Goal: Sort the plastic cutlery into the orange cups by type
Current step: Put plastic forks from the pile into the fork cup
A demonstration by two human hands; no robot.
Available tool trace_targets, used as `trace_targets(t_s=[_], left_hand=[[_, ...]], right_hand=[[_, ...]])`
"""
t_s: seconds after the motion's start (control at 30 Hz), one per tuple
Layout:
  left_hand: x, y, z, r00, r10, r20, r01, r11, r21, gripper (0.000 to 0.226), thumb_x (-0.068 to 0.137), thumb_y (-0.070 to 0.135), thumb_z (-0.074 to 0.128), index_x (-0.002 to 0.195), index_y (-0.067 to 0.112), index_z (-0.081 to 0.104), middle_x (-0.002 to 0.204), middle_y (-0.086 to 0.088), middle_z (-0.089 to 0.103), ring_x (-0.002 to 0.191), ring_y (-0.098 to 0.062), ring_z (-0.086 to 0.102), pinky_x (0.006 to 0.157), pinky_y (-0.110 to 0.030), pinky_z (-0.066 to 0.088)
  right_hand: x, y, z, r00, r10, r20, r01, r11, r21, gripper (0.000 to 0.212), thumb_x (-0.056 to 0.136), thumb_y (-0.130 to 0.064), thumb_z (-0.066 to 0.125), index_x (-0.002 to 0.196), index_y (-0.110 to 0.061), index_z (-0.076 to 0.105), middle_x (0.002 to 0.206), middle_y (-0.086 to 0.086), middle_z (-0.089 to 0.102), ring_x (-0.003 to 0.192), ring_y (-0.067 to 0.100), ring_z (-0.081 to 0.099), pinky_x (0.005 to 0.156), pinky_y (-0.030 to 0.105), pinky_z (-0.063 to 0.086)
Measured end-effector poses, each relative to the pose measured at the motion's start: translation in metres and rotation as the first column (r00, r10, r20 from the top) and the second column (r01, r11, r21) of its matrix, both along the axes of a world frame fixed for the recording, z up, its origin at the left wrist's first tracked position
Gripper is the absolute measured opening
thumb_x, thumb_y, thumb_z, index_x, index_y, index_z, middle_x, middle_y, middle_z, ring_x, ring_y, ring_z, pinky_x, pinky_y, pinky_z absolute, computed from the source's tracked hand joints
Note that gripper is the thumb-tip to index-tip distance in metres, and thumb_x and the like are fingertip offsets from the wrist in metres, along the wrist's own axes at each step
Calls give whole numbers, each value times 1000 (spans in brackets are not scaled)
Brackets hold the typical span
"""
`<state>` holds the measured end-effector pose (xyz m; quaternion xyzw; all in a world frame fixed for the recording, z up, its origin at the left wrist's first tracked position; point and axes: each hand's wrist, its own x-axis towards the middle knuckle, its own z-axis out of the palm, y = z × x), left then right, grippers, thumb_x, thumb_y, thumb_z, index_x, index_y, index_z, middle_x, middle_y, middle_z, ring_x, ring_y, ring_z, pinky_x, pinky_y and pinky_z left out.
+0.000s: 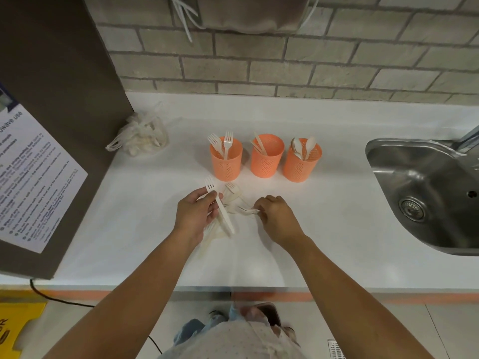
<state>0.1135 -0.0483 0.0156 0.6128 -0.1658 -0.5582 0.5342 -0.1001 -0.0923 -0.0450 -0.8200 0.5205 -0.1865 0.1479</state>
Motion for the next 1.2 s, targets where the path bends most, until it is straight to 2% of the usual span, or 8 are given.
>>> trace_targets(t_s=[0.2,0.33,0.57,0.73,0.9,0.97,1.07,1.2], left_hand=[[3,-2,-7,998,-36,51,36,999,-1,17,99,12,69,114,13,76,102,-10,81,81,-18,64,77,-29,59],[-1,-2,-13,998,-44,36,43,999,10,17,97,12,72,113,11,76,108,-21,77,80,-20,62,78,-29,62],[-7,-2,-17,996,-95,2,95,995,-13,11,99,9,66,104,8,75,75,-1,73,70,-12,68,81,-30,59],[-4,-1,-18,993,-113,15,113,994,-10,15,99,16,68,87,8,71,69,-6,59,66,-20,57,75,-33,55],[3,-1,-15,997,-52,50,51,999,14,10,99,16,69,96,8,74,63,-4,61,55,-17,52,70,-33,53],[8,-3,-13,998,-24,52,23,1000,12,7,98,15,71,98,9,75,66,0,67,55,-12,55,70,-30,54],[17,-5,-13,998,-4,56,4,1000,5,8,97,15,72,102,11,76,80,-3,72,64,-11,61,72,-29,55],[24,-7,-16,997,10,81,-10,1000,3,12,96,17,73,105,10,77,79,-2,73,61,-9,61,71,-29,55]], right_hand=[[8,2,20,901,-204,383,151,975,165,21,84,-2,76,88,-19,66,90,0,65,75,9,59,69,13,44],[32,14,36,815,-227,534,136,969,205,17,84,-7,79,91,-19,69,93,0,68,75,9,60,71,20,51],[61,30,28,795,-265,546,156,959,238,17,87,-4,75,98,-18,73,99,2,70,81,13,65,75,17,50],[65,32,25,836,-241,492,169,968,187,19,89,-3,73,104,-15,75,101,-1,69,79,-2,60,75,7,44],[62,32,30,843,-153,515,96,986,135,22,90,-6,71,110,-14,76,104,-5,68,80,-1,62,74,12,49],[50,23,26,854,-229,468,204,974,103,27,91,2,64,111,-12,75,108,2,68,87,5,63,81,20,52],[27,9,14,932,-314,179,294,947,131,39,88,6,57,120,-11,72,119,11,64,105,32,58,93,38,51],[12,5,5,959,-206,-197,242,954,179,36,94,-11,59,128,-17,68,128,8,56,112,36,49,88,42,49]])
